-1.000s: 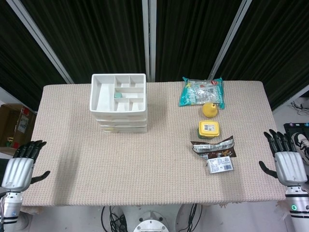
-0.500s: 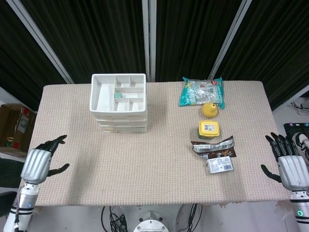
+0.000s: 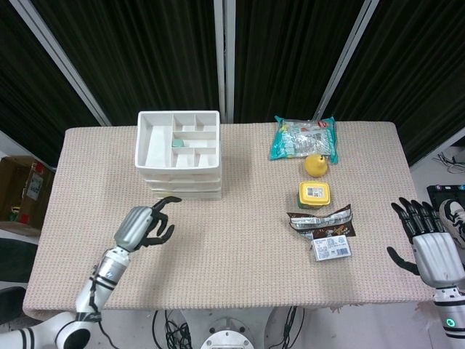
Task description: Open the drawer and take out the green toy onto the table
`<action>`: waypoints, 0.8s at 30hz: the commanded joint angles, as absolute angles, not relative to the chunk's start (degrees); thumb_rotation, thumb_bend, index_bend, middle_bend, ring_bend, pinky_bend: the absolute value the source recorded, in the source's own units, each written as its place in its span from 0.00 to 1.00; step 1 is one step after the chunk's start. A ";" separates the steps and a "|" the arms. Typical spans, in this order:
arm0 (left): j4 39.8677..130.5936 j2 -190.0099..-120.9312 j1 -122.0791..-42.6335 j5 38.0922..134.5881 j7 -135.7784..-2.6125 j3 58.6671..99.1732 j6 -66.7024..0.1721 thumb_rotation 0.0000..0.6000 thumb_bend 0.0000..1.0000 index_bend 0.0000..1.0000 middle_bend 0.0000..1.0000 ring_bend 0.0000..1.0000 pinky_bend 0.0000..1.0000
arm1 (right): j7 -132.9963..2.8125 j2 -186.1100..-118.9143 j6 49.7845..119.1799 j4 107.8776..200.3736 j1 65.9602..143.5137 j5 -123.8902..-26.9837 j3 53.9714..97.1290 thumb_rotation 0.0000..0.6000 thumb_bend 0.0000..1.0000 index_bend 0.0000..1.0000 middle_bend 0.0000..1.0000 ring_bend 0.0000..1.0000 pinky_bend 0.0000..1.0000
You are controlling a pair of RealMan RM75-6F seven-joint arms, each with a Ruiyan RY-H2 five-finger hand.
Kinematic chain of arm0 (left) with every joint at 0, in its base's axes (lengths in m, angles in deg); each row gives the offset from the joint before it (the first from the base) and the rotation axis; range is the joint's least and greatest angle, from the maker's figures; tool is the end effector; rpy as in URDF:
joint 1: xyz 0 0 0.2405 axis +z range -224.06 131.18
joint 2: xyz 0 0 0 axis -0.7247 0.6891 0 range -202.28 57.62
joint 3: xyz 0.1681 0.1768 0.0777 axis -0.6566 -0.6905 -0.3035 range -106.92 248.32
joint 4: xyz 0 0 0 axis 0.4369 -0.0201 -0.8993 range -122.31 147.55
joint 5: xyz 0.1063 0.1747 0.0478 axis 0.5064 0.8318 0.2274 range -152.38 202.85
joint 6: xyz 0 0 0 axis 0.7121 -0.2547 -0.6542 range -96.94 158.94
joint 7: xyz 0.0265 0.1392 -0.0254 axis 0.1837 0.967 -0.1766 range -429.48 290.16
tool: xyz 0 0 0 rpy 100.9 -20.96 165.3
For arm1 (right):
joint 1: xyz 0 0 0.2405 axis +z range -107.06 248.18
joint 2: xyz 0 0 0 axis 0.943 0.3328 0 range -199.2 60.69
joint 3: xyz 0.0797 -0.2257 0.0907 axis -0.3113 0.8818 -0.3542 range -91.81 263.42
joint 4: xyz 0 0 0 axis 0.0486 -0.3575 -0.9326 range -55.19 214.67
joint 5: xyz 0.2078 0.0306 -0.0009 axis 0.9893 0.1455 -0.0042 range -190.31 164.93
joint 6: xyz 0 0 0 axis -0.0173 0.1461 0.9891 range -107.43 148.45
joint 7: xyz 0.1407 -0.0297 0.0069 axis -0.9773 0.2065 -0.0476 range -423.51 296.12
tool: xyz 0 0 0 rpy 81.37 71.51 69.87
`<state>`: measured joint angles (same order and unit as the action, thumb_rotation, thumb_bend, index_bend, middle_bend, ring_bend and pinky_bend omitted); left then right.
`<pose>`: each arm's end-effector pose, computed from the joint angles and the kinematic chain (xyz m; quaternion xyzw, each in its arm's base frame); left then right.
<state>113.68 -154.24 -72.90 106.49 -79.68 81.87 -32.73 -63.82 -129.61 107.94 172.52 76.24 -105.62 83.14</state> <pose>-0.1488 0.2728 0.0317 -0.5952 -0.5301 -0.5377 0.2750 -0.2937 -0.1834 0.1767 0.6351 -0.3286 0.4089 0.5669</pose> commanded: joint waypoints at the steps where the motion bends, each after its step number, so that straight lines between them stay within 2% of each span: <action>1: 111.97 -159.03 -75.94 102.58 -81.31 84.14 -30.51 1.00 0.45 0.21 0.85 0.96 1.00 | -62.43 -128.41 108.35 174.32 76.44 -106.12 82.75 1.00 0.18 0.00 0.04 0.00 0.00; 12: 102.86 -172.70 -77.22 93.38 -80.03 88.05 -35.68 1.00 0.46 0.19 0.89 0.99 1.00 | -62.22 -127.91 107.41 175.71 76.82 -106.12 83.01 1.00 0.18 0.00 0.04 0.00 0.00; 24: 98.16 -177.65 -76.13 90.91 -85.12 89.80 -37.59 1.00 0.46 0.17 0.90 0.99 1.00 | -62.39 -127.95 107.31 175.56 76.65 -105.54 83.11 1.00 0.18 0.00 0.04 0.00 0.00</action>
<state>98.44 -177.37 -76.21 90.75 -84.76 89.60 -37.43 -62.39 -127.95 107.31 175.55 76.64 -105.53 83.10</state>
